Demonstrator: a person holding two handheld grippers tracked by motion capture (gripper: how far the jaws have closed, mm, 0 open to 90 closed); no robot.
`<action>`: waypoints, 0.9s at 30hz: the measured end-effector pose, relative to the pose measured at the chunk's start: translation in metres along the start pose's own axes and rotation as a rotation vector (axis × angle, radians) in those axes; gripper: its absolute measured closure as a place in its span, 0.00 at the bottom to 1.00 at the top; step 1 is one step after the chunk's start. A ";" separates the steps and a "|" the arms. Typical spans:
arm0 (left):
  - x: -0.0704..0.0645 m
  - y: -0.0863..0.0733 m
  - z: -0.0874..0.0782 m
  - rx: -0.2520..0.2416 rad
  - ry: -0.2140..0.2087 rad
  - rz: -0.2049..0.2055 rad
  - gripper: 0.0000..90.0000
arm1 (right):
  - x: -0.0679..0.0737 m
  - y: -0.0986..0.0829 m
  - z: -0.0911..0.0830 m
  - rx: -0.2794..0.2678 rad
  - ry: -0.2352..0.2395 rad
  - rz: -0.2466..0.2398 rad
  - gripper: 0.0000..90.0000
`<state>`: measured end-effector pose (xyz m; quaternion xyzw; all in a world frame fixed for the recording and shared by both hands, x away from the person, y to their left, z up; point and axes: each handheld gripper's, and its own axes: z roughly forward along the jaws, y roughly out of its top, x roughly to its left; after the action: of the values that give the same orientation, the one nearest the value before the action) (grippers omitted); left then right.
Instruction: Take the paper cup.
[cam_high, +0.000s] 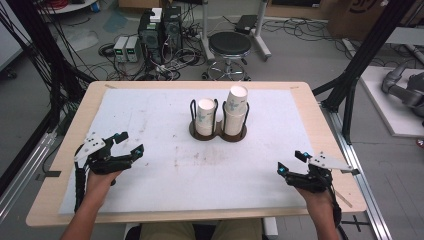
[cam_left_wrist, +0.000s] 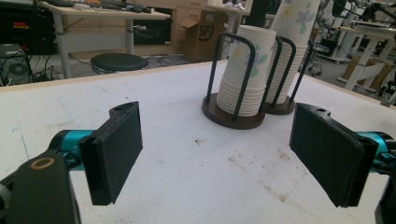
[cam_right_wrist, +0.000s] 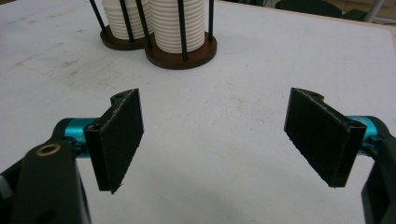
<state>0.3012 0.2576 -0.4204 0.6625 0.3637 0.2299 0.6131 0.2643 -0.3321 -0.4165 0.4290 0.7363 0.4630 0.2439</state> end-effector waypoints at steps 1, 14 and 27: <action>0.000 0.000 0.000 0.000 0.000 0.000 0.19 | 0.000 0.000 0.000 -0.002 0.000 0.001 0.22; 0.002 0.002 0.004 0.017 -0.031 0.006 0.19 | 0.001 0.001 0.000 0.006 0.012 -0.007 0.23; 0.000 0.025 0.030 0.033 -0.126 -0.006 0.19 | 0.007 0.008 0.003 0.010 0.028 -0.013 0.22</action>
<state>0.3282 0.2386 -0.3999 0.6845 0.3302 0.1798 0.6245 0.2656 -0.3231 -0.4106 0.4191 0.7446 0.4637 0.2344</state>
